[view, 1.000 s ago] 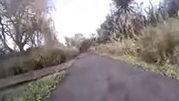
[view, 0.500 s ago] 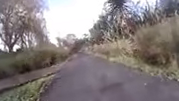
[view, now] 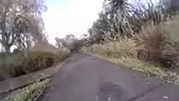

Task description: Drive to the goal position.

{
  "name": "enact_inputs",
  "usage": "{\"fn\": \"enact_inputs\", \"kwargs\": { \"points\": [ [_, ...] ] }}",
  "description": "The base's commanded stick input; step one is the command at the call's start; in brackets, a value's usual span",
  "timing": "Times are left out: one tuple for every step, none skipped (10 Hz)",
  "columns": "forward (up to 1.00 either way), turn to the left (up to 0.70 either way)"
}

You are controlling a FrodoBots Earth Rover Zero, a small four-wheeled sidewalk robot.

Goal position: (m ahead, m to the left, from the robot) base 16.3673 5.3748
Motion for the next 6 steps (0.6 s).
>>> {"fn": "enact_inputs", "kwargs": {
  "points": [
    [0.85, 0.0],
    [0.85, 0.0],
    [0.85, 0.0],
    [0.85, 0.0],
    [0.85, 0.0],
    [0.85, 0.0]
  ]
}}
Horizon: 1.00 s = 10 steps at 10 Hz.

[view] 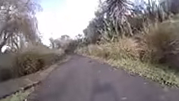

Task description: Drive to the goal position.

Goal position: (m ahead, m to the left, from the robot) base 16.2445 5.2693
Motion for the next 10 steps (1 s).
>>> {"fn": "enact_inputs", "kwargs": {
  "points": [
    [0.85, 0.0],
    [0.85, 0.0],
    [0.85, 0.0],
    [0.85, 0.0],
    [0.85, 0.0],
    [0.85, 0.0],
    [0.85, 0.0],
    [0.85, 0.0],
    [0.85, 0.0],
    [0.85, 0.0]
  ]
}}
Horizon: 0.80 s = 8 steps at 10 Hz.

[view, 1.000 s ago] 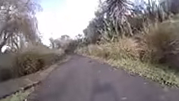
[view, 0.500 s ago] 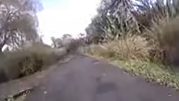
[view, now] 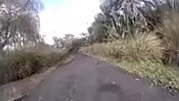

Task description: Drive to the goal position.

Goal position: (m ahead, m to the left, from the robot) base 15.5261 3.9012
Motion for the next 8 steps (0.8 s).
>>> {"fn": "enact_inputs", "kwargs": {
  "points": [
    [0.85, 0.0],
    [0.85, 0.0],
    [0.85, 0.0],
    [0.85, 0.0],
    [0.85, 0.0],
    [0.85, 0.0],
    [0.85, 0.0],
    [0.85, 0.0]
  ]
}}
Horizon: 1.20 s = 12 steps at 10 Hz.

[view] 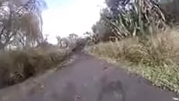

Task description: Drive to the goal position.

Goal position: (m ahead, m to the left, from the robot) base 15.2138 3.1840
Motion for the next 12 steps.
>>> {"fn": "enact_inputs", "kwargs": {
  "points": [
    [0.85, 0.0],
    [0.85, 0.0],
    [0.85, 0.0],
    [0.85, 0.0],
    [0.85, -0.23],
    [0.85, -0.34],
    [0.85, -0.34],
    [0.85, -0.11],
    [0.85, 0.0],
    [0.85, 0.0],
    [0.85, 0.0],
    [0.85, 0.0]
  ]
}}
